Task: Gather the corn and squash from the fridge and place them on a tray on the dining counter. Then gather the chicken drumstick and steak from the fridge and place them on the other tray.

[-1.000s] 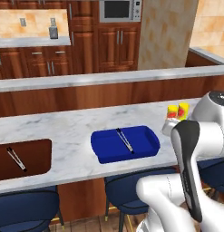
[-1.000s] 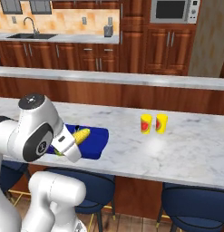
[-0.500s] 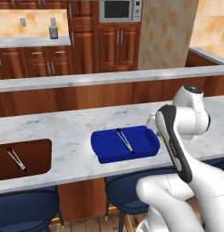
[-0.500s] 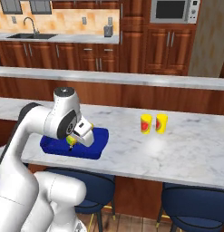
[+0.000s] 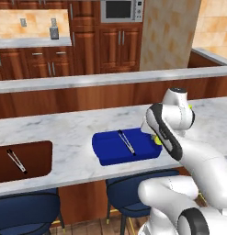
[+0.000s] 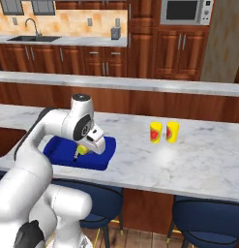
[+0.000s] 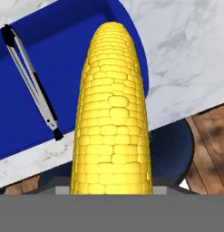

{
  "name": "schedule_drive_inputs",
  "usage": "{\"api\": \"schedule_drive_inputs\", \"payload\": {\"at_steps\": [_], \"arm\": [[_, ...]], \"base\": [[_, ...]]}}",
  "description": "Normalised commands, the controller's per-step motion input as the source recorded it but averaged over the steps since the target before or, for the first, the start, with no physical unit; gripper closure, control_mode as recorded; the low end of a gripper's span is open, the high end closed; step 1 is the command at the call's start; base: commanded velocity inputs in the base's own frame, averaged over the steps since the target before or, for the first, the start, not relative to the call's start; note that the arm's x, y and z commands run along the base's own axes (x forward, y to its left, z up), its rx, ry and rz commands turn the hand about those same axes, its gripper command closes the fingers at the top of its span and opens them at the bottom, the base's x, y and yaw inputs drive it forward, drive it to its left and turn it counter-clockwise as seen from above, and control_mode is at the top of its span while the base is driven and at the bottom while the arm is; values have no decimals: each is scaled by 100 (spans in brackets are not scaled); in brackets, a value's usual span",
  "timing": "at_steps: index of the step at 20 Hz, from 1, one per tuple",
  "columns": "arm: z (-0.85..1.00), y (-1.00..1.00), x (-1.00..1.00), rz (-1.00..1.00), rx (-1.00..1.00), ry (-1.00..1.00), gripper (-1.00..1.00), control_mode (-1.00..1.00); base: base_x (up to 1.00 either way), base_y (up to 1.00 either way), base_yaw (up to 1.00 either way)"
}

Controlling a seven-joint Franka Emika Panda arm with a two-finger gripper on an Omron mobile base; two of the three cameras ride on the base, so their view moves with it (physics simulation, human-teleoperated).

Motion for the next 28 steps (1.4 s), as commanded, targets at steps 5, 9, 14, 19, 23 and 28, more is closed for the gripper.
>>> {"api": "schedule_drive_inputs", "payload": {"at_steps": [5,9,14,19,23,28], "arm": [[-41,0,58,4,0,0,100,-100],[-47,1,50,3,-2,0,100,-100],[-41,7,45,1,-1,0,100,-100],[-41,17,32,1,-1,2,100,-100],[-37,13,25,2,0,3,100,-100],[-37,3,16,3,0,4,100,-100]], "base": [[0,0,0],[0,0,0],[0,0,0],[0,0,0],[0,0,0],[0,0,0]]}}
